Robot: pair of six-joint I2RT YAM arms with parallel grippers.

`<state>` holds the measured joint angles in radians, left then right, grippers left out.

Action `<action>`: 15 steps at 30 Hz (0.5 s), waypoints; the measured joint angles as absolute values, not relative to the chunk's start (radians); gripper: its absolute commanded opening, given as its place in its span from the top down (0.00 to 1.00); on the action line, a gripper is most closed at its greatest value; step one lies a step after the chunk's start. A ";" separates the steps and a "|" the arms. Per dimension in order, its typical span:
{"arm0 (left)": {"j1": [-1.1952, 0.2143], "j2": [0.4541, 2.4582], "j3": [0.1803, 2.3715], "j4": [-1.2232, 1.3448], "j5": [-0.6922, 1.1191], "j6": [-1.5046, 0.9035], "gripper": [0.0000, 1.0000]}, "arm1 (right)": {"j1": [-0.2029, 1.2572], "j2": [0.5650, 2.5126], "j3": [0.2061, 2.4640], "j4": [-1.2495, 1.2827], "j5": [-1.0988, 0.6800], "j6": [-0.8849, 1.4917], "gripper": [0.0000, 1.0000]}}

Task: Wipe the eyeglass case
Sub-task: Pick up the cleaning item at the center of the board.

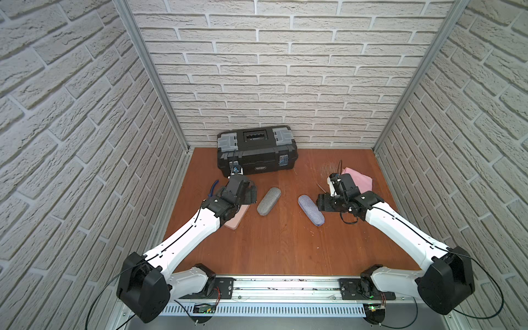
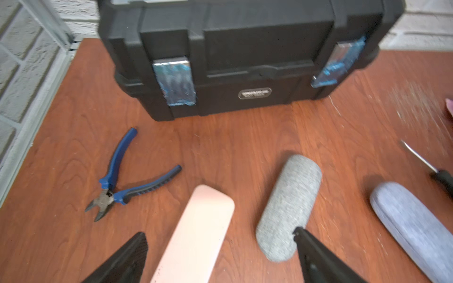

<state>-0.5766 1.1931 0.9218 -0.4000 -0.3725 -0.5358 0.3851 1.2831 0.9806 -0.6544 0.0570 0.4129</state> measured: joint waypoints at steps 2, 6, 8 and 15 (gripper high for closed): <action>-0.583 1.207 0.918 -0.389 -0.367 -0.543 0.07 | 0.394 1.324 0.997 -0.665 0.038 0.403 0.16; -0.583 1.319 0.950 -0.360 -0.315 -0.543 0.11 | 0.401 1.459 1.036 -0.666 0.006 0.385 0.14; -0.582 1.398 0.989 -0.358 -0.283 -0.532 0.10 | 0.402 1.525 1.053 -0.667 0.003 0.376 0.13; -0.549 1.558 1.105 -0.364 -0.139 -0.488 0.10 | 0.388 1.617 1.117 -0.681 0.021 0.369 0.21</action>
